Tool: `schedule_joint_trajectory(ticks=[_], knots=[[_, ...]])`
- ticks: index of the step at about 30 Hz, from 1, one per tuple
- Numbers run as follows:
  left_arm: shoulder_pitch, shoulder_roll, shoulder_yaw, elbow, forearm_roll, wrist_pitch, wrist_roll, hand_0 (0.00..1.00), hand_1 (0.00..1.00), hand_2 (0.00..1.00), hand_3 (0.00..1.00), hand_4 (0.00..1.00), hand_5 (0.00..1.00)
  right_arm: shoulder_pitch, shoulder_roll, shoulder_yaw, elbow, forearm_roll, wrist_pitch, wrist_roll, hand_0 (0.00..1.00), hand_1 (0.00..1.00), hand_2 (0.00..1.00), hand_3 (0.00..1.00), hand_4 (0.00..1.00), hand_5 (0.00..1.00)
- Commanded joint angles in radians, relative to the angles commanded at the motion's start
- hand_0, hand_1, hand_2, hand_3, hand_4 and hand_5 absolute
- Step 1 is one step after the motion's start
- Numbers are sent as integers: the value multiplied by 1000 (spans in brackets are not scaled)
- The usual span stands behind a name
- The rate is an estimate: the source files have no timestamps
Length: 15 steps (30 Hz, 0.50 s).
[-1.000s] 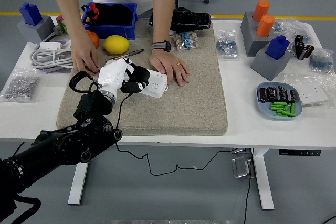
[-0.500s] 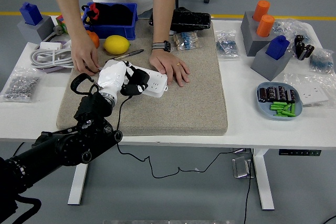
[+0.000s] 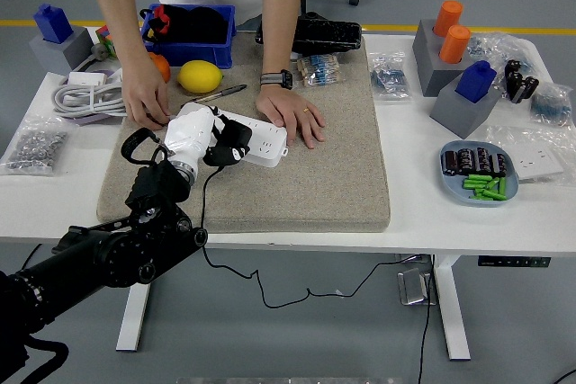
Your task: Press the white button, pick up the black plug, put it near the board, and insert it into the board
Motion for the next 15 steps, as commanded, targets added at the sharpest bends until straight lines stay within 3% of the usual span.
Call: schedule_joint_trajectory(ticks=[15], knots=[[-3, -9, 11, 0, -3, -12, 15, 314, 279, 324, 554, 735, 2, 2, 1, 3, -1, 0, -1, 1, 875, 761, 752, 709, 880, 506]])
